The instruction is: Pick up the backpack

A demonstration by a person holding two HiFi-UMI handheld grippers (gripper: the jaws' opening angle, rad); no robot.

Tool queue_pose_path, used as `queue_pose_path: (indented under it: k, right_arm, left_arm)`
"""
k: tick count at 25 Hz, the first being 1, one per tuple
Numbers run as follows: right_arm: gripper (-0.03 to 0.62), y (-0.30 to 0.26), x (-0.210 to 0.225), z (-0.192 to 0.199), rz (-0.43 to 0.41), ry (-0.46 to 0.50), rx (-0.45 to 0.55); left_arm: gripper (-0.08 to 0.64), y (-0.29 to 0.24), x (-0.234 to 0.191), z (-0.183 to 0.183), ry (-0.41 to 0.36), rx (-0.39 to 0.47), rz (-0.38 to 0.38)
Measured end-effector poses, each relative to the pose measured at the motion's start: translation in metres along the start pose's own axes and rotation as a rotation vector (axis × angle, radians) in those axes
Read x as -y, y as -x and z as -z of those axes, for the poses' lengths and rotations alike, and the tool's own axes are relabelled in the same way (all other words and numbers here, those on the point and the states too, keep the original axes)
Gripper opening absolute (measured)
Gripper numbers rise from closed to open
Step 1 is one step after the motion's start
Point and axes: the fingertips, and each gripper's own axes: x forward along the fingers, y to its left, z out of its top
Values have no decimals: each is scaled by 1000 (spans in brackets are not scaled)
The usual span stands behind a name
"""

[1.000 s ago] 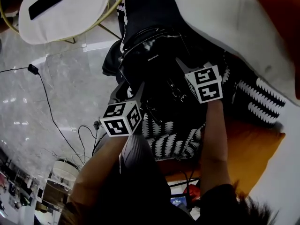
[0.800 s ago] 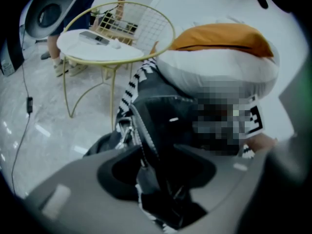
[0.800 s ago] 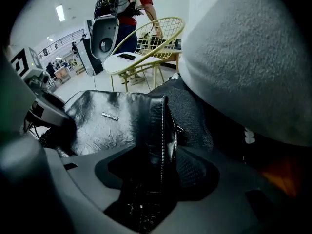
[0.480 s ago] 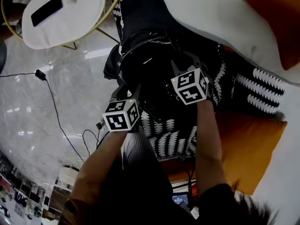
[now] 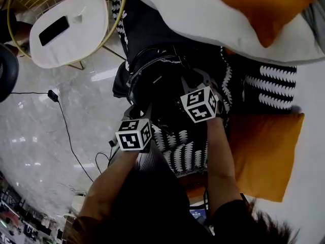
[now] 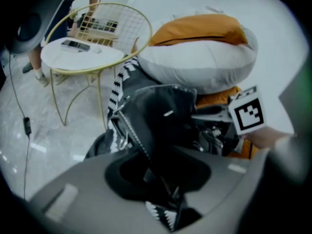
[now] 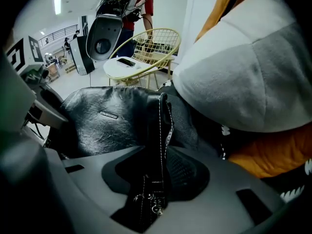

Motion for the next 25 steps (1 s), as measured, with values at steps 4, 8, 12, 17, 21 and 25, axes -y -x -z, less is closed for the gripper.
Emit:
queue_pose_path:
  k: [4,8,12,17,21,25]
  right_arm:
    - [124,21,1,1,21,-36,19]
    - [124,44,0,9,20,-76,30]
    - [123,68,-4,15,19,-125,42]
    - [121,90,-18,21,28,-165,41]
    - [121,104,-30,24,31,-181,36]
    - [121,114,-38,27,53,-219,46]
  left_arm:
    - [108,18,16,-3,-46,19,29]
    - [89,32,27,-3,-82,22,50]
    - [71,45,31,-8,-129,26,57]
    - [60,62,30,-11,-171,29,64]
    - [52,77,32,-6,-176,27,72]
    - [48,88,35,-6,-192,28,99]
